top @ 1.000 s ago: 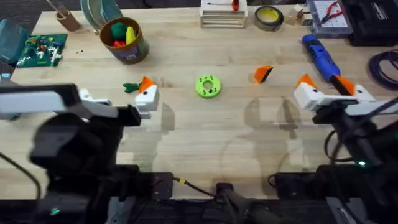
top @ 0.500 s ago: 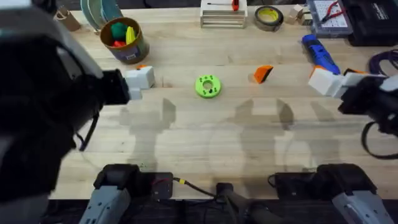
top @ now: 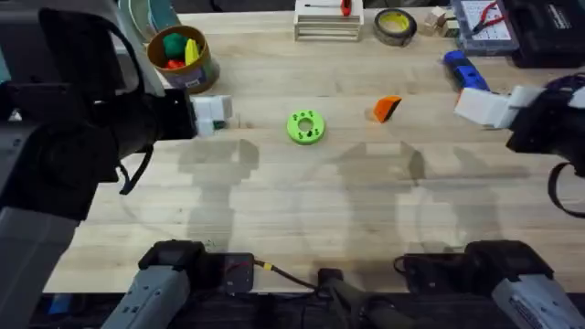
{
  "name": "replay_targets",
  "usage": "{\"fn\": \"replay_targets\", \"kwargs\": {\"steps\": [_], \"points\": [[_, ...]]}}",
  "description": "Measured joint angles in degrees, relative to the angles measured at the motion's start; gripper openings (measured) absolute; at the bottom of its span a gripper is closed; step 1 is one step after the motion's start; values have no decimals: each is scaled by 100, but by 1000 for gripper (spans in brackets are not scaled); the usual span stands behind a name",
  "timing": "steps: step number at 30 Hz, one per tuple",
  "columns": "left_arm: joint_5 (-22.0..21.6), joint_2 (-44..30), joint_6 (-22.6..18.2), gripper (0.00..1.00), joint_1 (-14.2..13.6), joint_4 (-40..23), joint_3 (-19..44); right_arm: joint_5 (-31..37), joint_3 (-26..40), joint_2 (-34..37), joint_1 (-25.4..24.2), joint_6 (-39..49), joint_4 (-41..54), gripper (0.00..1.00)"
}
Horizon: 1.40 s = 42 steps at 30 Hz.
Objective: Pick up the gripper from the table and insert it into the empty holder that is missing its gripper. Then pick up a screw, insert it into the mounting hole, and use the screwdriver to tighten it. Finally, clean up the table by picking up the vegetable and placing it into the bucket.
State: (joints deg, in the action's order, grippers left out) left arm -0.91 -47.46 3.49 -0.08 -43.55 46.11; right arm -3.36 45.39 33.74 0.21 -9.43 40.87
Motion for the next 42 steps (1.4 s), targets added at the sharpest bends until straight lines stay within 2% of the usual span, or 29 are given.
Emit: {"fn": "replay_targets", "kwargs": {"steps": [7, 16, 21, 32, 37, 39, 42], "points": [[-2, -369, 0, 992, 0, 0, 2, -61, 0, 0, 0, -2, 34, 855], [-2, -1505, 0, 992, 0, 66, 2, -61, 0, 0, 0, -2, 126, 855], [-2, -1849, 0, 992, 0, 126, 2, -61, 0, 0, 0, -2, 126, 854], [-4, -2738, 0, 992, 0, 901, -10, -61, 0, 0, 0, -2, 139, 854], [-4, -2780, 1, 986, 0, 1036, -15, -61, 0, 0, 0, -2, 139, 854], [-6, -2780, 5, 893, 0, 1000, -15, -59, 0, 0, 0, -2, 139, 855], [-6, -2780, 20, 453, 0, 951, -15, -59, 0, 0, 0, -2, 141, 855]]}}
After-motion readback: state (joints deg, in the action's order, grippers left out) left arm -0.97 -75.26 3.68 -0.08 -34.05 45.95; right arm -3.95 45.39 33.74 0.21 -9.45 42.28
